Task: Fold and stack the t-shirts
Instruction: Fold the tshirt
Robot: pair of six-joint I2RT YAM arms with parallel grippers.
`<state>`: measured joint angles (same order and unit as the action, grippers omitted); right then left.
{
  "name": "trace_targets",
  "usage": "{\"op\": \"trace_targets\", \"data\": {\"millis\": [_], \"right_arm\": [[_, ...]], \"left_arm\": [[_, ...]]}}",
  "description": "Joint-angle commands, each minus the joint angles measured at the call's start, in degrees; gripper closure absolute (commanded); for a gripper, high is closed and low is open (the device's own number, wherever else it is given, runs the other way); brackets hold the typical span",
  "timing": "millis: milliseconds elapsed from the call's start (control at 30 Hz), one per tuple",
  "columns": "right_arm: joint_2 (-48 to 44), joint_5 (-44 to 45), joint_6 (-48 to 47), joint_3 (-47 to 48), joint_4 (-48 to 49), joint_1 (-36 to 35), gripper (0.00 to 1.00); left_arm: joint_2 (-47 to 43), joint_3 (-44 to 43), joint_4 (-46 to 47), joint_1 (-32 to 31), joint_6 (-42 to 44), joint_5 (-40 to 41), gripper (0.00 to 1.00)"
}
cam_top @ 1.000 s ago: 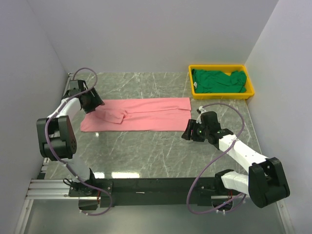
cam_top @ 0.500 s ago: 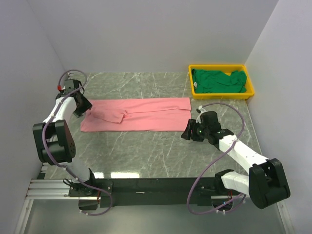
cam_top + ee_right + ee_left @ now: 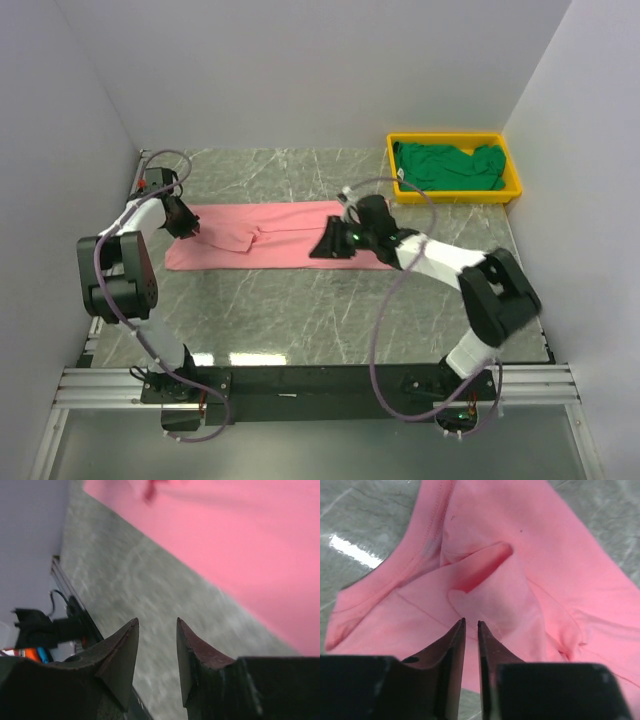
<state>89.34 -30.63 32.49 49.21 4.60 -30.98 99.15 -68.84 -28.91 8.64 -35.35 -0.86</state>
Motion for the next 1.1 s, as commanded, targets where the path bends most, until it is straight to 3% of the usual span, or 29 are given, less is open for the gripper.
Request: {"op": "trace_targets", "data": {"millis": [0,267,500,767,1067], "right_arm": [[9.85,-4.26,5.11,10.45,9.63,-3.90,0.57],[27.10,-7.07,12.68,26.44,21.14,-9.62,0.62],[39.48,-5.93,19.18,36.12,30.11,-12.08,0.63],[51.01,-1.72,23.23,50.18,26.96,-12.79,0.63],[52.96,5.06,28.93,42.65,26.76,-10.94,0.63]], "left_arm": [[2.44,-4.10,1.75,-0.03,-0.06,-1.60,0.80],[12.64,-11.14,-1.33,0.67,-1.30,5.87,0.84],[13.43,-8.51,0.34,0.85,-0.95,7.19,0.83],[14.05,-9.03,-0.18,0.85,-1.03,8.33,0.82],[15.63,-9.91,-1.33,0.93,-1.82,9.65,0.82]]}}
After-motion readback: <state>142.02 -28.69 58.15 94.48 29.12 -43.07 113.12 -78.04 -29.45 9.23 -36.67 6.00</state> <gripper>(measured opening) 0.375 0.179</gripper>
